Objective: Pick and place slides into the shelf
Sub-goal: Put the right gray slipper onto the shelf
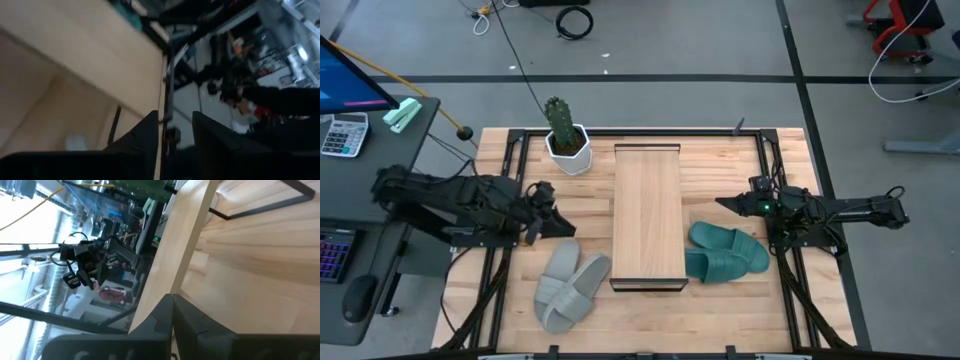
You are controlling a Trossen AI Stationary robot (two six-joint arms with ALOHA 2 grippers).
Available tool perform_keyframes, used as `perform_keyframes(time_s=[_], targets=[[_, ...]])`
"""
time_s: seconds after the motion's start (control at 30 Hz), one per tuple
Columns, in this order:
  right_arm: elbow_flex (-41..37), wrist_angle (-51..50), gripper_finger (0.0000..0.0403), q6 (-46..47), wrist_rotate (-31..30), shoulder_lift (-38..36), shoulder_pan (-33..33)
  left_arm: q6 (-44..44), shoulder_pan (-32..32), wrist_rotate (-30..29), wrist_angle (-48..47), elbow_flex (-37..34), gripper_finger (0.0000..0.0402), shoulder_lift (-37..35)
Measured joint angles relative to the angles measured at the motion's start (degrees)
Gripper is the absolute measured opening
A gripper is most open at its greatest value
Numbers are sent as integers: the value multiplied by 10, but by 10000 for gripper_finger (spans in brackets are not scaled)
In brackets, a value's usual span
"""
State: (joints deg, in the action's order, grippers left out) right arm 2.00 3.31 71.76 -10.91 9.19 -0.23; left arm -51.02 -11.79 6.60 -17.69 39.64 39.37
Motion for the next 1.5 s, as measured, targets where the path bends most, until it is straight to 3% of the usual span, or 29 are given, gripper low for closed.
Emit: perform_keyframes(time_s=[0.17, 0.4, 0.77, 1.2, 1.5], targets=[[0, 0, 16, -13, 8, 0, 0, -41, -27, 6, -80, 27, 165, 32], [0, 0, 16, -29, 20, 0, 0, -134, -72, 27, -108, 27, 211, 81], [0, -1, 16, -45, 34, 0, 0, -188, -115, 27, -107, 27, 260, 166], [0, -1, 16, -58, 36, 0, 0, -189, -117, 51, -101, 27, 268, 302], [0, -3, 16, -58, 36, 0, 0, -169, -110, 52, -79, 27, 268, 355]])
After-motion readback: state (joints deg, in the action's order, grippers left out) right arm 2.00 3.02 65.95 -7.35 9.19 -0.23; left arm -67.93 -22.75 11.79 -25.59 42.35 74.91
